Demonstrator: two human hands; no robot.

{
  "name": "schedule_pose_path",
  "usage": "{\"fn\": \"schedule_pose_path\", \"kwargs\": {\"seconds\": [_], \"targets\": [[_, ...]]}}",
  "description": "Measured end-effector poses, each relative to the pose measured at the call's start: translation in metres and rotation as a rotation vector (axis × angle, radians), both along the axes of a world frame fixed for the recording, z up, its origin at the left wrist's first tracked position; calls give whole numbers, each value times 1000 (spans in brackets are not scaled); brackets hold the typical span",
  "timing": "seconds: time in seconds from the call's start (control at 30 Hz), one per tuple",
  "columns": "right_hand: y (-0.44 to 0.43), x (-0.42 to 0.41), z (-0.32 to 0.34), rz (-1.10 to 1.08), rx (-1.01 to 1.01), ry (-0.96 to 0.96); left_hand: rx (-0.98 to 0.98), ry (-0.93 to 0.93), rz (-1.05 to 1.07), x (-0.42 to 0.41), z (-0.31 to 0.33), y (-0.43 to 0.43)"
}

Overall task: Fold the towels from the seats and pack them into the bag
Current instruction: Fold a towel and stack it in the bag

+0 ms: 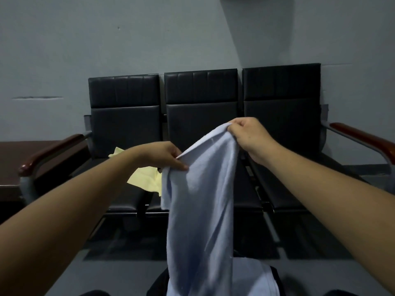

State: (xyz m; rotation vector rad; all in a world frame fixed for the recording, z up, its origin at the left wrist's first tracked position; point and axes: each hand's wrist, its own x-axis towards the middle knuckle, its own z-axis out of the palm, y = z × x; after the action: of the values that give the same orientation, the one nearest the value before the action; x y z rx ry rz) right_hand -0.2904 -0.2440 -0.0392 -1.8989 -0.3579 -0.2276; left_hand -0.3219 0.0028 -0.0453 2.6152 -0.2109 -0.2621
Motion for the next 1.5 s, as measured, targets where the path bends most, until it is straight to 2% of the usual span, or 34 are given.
{"fn": "schedule_pose_path", "kwargs": {"seconds": [0.1,0.3,0.43,0.5,0.63,0.7,0.77,0.87,0.93,1.0,1.1,1.17,1.27,1.4,1.43,1.5], "targets": [[-14,12,3,-83,73,14,82,-5,52,0,-11,14],[-43,22,0,-70,-136,-5,-285,-218,99,-2,-10,33],[-54,36,0,-140,-95,-34,-433,-148,100,-2,4,35],[-59,41,2,-194,-64,-65,-321,-128,51,-1,10,36],[-62,46,3,-222,-75,-110,148,-91,-7,3,14,38],[-60,46,2,-215,-81,-112,151,-46,-8,2,14,37],[-59,47,1,-209,-73,-100,-22,-27,-9,2,13,33],[-58,46,2,-214,-42,-78,-454,-54,16,0,15,29],[-56,42,3,-198,-41,-94,-713,-1,-50,-3,21,22],[-52,37,8,-166,-48,-126,-817,20,-130,-8,29,13],[-44,30,17,-127,-28,-162,-855,44,-221,-13,42,1],[-38,25,23,-76,16,-162,-787,7,-229,-15,49,-7],[-23,10,32,20,29,-160,-572,-208,-177,-17,56,-21],[-5,-19,42,329,66,-46,-451,-334,-115,-20,63,-35],[-2,-24,43,369,-6,-44,-426,-346,-103,-20,64,-38],[3,-32,43,313,-287,-152,-391,-364,-87,-21,66,-41]]}}
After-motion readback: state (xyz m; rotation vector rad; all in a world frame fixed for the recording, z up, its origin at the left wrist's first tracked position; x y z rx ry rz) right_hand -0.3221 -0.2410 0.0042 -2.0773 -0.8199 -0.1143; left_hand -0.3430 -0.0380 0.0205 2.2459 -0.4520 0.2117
